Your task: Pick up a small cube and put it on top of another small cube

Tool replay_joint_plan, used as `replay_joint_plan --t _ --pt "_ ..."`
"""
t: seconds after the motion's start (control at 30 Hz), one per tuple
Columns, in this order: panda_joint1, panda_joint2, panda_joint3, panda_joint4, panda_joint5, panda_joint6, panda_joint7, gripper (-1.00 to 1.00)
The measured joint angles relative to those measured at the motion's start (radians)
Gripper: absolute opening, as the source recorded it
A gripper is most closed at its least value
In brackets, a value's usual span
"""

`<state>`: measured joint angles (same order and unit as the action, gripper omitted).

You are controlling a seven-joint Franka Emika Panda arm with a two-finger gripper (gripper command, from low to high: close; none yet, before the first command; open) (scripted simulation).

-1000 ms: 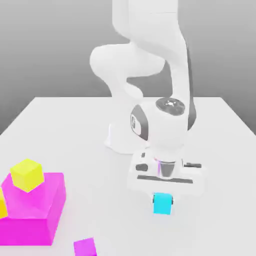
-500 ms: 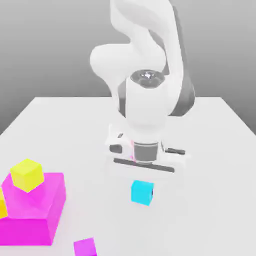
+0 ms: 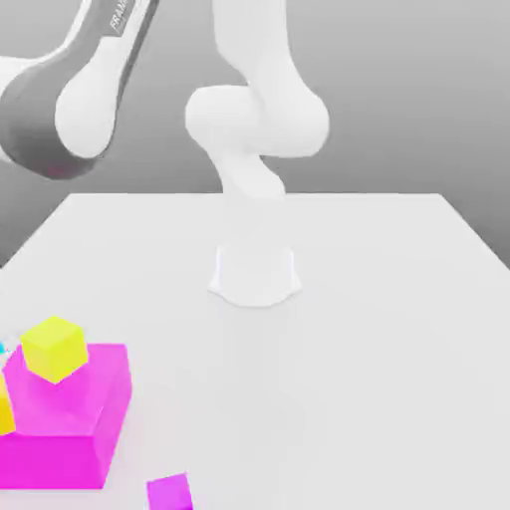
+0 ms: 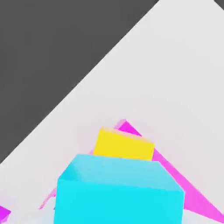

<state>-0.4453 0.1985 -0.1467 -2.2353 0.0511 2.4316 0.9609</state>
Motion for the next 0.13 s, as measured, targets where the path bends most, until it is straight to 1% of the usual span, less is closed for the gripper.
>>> replay_joint_plan --t 0.03,0.13 --pt "-0.001 0.016 0.0 -0.004 0.004 0.02 -0.003 1.0" --pt "-0.001 0.016 0.0 -0.004 0.004 0.02 -0.003 1.0"
